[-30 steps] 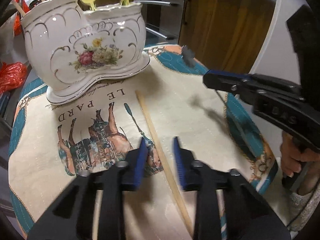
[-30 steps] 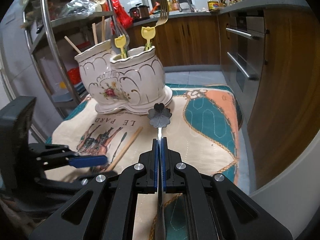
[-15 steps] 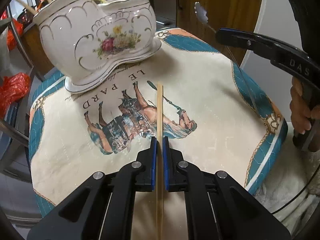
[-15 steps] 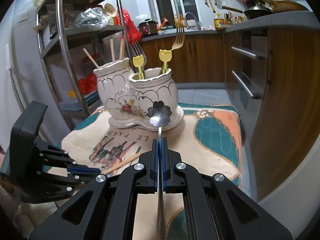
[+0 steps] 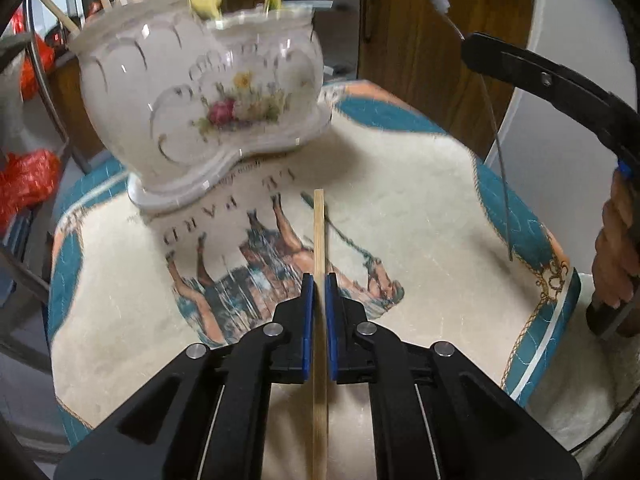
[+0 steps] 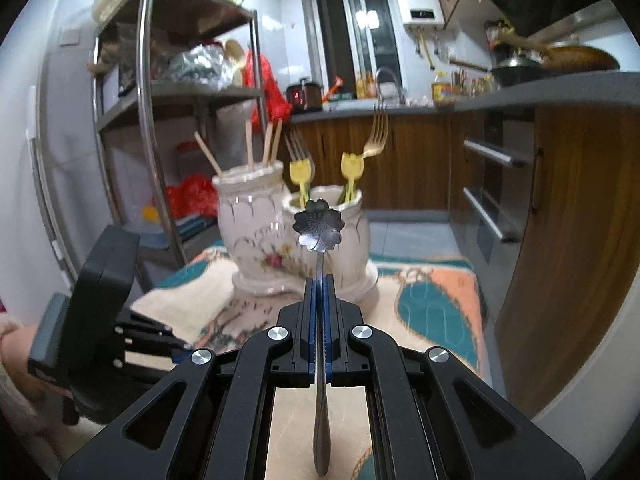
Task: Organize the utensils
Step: 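Lift chopstick over large cup with left tool while right lifts spoon over small cup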
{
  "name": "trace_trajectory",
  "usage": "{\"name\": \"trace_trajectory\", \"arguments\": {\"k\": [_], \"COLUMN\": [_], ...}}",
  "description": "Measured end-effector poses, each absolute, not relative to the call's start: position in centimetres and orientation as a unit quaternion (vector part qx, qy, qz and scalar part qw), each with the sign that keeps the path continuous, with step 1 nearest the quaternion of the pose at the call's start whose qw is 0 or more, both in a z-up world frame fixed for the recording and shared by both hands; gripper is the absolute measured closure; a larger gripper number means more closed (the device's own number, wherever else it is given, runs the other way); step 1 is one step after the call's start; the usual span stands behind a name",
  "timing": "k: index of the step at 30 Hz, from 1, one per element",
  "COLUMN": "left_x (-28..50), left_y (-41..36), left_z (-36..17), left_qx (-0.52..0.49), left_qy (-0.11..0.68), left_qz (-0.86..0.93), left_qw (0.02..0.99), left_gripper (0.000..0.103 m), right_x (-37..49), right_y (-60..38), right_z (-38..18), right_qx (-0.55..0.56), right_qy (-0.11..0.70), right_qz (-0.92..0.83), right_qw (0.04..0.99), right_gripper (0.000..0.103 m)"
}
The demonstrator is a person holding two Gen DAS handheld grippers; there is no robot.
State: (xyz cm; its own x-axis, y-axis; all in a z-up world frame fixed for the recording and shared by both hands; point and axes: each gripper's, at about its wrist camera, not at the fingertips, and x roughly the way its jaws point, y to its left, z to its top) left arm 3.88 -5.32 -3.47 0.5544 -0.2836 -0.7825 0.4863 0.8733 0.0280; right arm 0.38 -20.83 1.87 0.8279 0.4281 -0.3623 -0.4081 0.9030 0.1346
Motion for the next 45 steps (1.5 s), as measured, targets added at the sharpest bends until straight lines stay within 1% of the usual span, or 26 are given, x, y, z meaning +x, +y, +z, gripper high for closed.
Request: {"name": "trace_trajectory", "arguments": {"k": [2,10,14,25,32,40,45], "left_x": [3.4,1.4,2.3,8.3,12.1,14.5,14.9], "left_y": [-4.4,-0.3,1.6,3.1,1.5,0.1,-0.4], "left_z": [-2.7,2.8,5.3,10.4,12.5,12.4,10.8], "left_qx": [0.110,0.056,0.010,-0.083,-0.077,-0.068,-0.051], "left_qy": [0.389,0.226,0.163,0.089,0.042,0.014,0.019], "left_qz": [-0.228,-0.241,-0.234,-0.228,-0.195,-0.149,-0.138], "left_qw": [0.886,0.942,0.958,0.966,0.977,0.986,0.989], "left_gripper": [0.097,0.097,0.097,0.097,0.097,0.097,0.097], "right_x": [0.1,1.3,2.7,7.7,10.7,13.3,14.4], "right_y": [-20.7,-20.4,-19.9,-18.2,-18.1,-18.0,-17.4], "right_z": [2.4,5.1,6.3,9.6,10.9,10.5,8.9], "right_qx": [0.023,0.033,0.040,0.062,0.090,0.113,0.102], "right_qy": [0.180,0.144,0.129,0.083,0.053,0.039,0.060], "right_qz": [0.212,0.197,0.196,0.194,0.190,0.185,0.183], "right_qw": [0.960,0.969,0.971,0.976,0.976,0.976,0.976], "right_gripper": [0.099,0.099,0.099,0.099,0.099,0.099,0.099]}}
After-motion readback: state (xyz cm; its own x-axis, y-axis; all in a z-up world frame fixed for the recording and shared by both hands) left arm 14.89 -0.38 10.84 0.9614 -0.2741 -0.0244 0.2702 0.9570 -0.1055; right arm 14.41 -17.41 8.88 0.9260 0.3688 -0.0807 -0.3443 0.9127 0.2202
